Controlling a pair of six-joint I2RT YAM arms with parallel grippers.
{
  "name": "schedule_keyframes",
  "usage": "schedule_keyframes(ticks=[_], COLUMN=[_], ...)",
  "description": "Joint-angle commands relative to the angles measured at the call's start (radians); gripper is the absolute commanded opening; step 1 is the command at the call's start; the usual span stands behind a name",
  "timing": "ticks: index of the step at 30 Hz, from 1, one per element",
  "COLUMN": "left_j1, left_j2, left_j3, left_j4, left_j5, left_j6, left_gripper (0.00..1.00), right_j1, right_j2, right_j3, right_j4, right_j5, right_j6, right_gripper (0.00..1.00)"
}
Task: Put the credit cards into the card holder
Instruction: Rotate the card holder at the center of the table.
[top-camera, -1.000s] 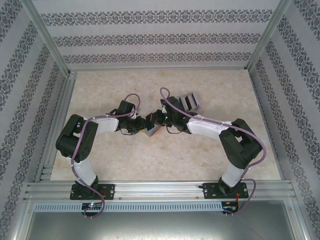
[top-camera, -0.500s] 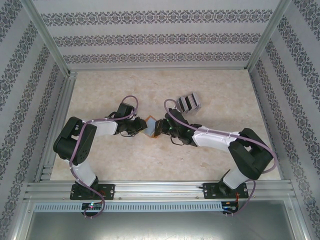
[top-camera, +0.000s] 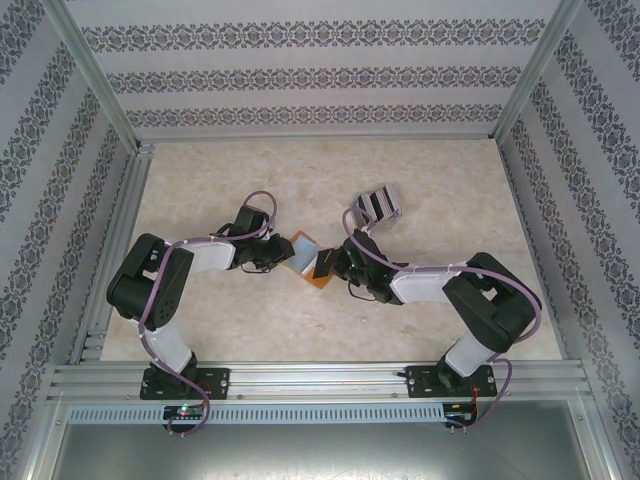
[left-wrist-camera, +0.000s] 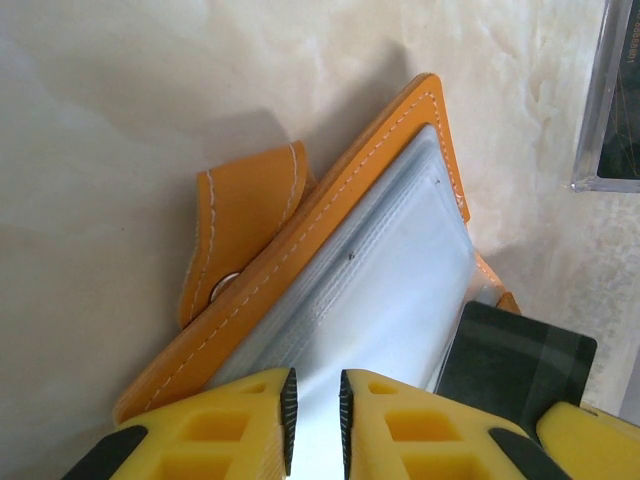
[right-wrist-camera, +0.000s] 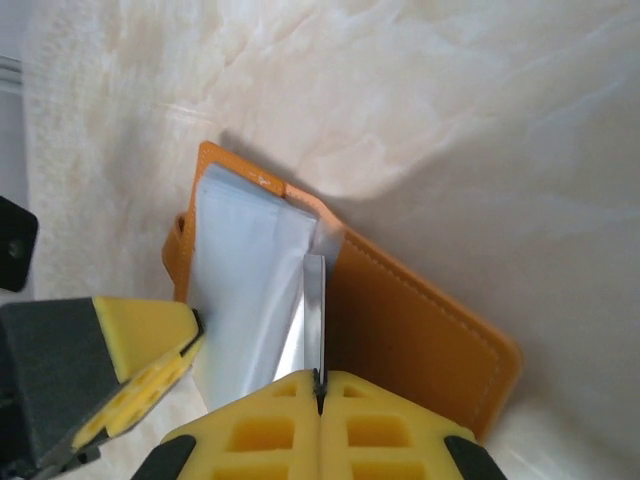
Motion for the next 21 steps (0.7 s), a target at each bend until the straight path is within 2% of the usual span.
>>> schedule_keyframes(ticks=[1, 6, 16, 21], left_j1=[-0.007, -0.008, -0.008, -0.009], left_j2=[0.009, 0.012, 0.016, 0.012], left_j3=[0.001, 0.01, 0.025, 0.024], left_j4=[-0.08, -0.098, -0.114, -0.116], left_j5=[-0.067, -0.069, -0.072, -0.076], left_j6=[0.013, 0.023, 0.032, 0.03], left_gripper=[0.23, 0.24, 0.25, 0.26], right_j1=[-0.018, -0.025, -0.049, -0.057], right_j2=[0.071, 0.134, 0.219, 0.23], right_j3=[-0.043, -0.064, -0.066, -0.077], right_j4=[0.226, 0.392, 0.464, 0.468], right_j5=[-0.078, -0.126, -0.173, -0.136], right_j6=[0.089, 0.116, 0.175, 0.18], right_gripper=[0.0, 0.0, 0.0, 0.0])
